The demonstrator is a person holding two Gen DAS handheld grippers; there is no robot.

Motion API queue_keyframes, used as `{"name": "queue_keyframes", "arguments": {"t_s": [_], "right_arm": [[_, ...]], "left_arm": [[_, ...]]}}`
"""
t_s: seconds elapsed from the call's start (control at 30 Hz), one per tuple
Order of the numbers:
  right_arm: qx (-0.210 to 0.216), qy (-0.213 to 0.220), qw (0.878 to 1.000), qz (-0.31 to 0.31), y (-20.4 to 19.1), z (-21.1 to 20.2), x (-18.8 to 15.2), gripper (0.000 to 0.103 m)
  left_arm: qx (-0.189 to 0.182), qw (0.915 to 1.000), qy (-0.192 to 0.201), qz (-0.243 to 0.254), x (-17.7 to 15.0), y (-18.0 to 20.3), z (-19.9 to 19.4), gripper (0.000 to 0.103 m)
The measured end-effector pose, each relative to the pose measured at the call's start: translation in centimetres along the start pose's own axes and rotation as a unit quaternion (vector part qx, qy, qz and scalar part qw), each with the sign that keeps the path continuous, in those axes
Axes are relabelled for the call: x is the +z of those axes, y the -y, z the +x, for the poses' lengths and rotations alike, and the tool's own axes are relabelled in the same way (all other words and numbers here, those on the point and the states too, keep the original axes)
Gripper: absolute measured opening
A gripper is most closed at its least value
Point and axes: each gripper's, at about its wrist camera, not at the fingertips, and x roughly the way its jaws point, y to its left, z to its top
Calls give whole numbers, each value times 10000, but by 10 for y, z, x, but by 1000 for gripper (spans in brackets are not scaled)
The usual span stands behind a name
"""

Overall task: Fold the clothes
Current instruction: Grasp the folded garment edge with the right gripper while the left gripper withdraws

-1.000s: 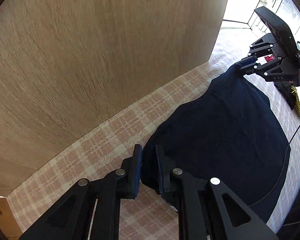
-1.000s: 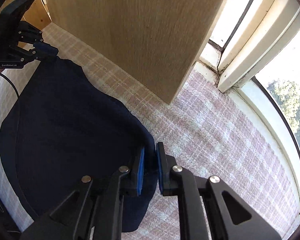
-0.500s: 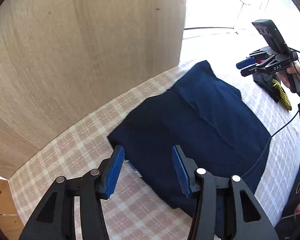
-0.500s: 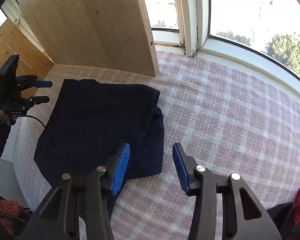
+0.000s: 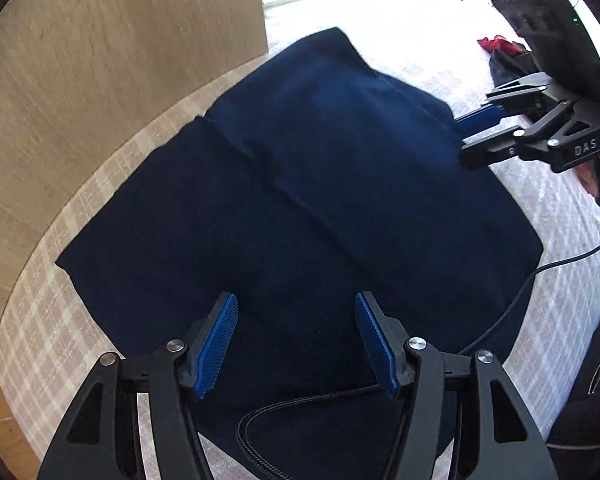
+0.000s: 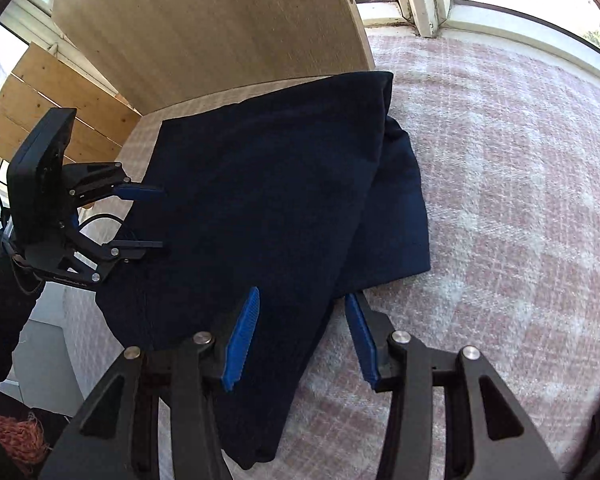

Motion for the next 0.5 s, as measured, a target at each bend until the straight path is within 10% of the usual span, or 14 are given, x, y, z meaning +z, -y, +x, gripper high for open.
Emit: {"name": "queue_keyframes", "arguments": {"t_s": [0.4,0.5], "right_arm": [[161,59,9996,236,2,-1,-18,43],[250,48,9996,100,-11,3,-16,18]], "left_arm": [[-5,9998,180,-20,28,22,-29,66],[65,9997,82,-203,35,24,-25,66]]}}
